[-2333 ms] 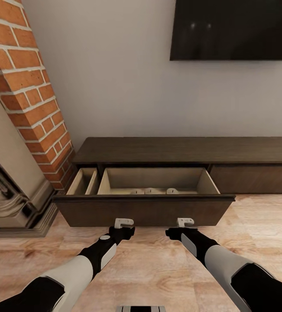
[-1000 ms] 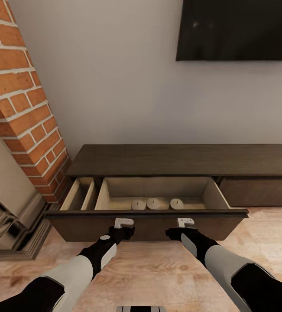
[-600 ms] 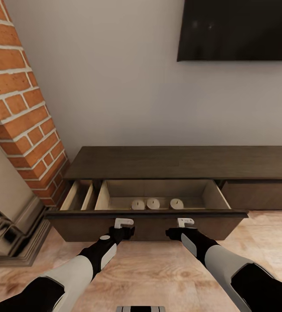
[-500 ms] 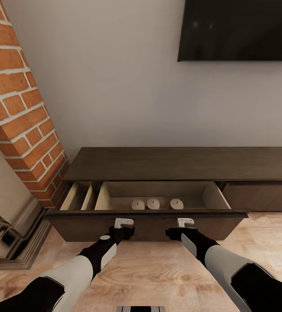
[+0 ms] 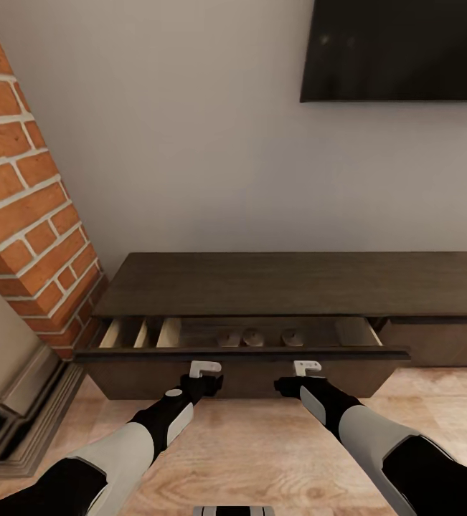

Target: Place each of the two pumpkins and all three candles from the living room inside a cabinet in the living room (use any cabinet), then make sure every cabinet is closed, and position the cauldron so it is next to a table in the living room.

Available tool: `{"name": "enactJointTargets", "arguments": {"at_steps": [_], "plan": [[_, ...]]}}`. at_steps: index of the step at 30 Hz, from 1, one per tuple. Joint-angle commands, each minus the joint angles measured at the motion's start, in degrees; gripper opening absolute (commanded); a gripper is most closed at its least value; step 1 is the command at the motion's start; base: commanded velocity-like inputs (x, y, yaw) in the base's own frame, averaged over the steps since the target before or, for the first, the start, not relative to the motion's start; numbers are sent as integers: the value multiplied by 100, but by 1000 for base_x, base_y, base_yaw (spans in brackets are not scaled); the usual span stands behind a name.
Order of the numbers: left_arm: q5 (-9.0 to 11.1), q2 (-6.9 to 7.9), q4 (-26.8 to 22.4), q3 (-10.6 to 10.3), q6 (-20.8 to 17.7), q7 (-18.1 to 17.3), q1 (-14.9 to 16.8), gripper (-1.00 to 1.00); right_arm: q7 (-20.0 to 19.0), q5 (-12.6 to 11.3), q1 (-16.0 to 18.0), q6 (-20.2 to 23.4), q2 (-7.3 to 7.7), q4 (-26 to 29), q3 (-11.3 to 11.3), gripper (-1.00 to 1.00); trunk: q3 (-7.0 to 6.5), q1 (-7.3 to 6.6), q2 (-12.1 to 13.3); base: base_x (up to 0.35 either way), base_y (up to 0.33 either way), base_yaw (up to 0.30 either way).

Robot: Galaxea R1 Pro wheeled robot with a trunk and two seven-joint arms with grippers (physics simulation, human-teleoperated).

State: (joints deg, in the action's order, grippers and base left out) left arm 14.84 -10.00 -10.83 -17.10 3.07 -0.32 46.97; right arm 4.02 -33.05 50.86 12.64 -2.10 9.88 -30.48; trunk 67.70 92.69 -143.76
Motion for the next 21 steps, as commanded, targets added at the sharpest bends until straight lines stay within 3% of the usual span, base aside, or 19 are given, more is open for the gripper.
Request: {"name": "enactJointTargets", "arguments": {"at_steps": [1, 21], "plan": [[45, 0, 11, -30, 27, -3, 5, 100, 38, -52, 3, 28, 2, 15, -72, 100, 4, 1, -2, 234, 0, 0], [45, 0, 11, -30, 27, -11, 5, 100, 38, -53, 3, 28, 8, 16, -72, 100, 4, 1, -2, 217, 0, 0]]}}
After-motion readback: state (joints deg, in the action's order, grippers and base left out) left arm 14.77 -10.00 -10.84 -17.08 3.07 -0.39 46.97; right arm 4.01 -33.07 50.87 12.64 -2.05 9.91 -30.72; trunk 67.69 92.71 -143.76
